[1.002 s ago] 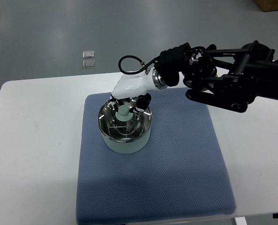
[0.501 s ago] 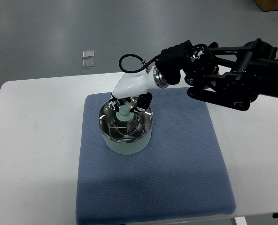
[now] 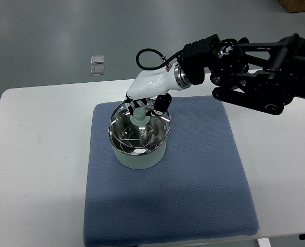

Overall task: Open lid and place right of pot
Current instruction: 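Lift the glass lid off the pot and set it beside the pot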

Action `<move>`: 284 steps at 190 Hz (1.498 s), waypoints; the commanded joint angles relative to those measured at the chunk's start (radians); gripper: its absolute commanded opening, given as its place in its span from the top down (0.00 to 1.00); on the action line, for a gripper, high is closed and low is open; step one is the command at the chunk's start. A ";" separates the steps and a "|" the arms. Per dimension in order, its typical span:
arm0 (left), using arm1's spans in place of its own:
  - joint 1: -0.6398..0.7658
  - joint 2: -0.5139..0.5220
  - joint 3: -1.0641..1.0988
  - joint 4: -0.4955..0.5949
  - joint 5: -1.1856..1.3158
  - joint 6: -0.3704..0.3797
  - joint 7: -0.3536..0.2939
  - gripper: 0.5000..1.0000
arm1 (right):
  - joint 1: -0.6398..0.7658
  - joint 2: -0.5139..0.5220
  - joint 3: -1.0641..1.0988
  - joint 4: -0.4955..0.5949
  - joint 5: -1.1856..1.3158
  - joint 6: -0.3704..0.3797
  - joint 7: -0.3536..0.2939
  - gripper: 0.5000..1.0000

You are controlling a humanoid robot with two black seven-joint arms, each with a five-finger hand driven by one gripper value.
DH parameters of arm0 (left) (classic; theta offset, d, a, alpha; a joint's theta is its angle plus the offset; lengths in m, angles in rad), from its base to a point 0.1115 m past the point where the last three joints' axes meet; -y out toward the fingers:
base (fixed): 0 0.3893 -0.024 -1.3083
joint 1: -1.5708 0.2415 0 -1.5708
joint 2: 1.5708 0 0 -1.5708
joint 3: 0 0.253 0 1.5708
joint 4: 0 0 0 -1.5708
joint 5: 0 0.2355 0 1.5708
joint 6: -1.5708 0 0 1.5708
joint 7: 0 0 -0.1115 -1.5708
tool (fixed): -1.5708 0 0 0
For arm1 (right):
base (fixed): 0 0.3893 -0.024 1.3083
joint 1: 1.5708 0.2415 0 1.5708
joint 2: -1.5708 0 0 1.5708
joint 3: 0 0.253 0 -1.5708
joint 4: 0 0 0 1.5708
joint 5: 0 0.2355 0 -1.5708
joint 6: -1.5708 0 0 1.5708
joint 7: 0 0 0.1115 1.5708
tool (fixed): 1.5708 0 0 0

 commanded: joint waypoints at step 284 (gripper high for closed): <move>0.000 0.000 0.000 0.000 0.000 0.000 0.000 0.00 | -0.345 -0.270 0.003 -0.010 -0.030 -0.175 0.003 0.64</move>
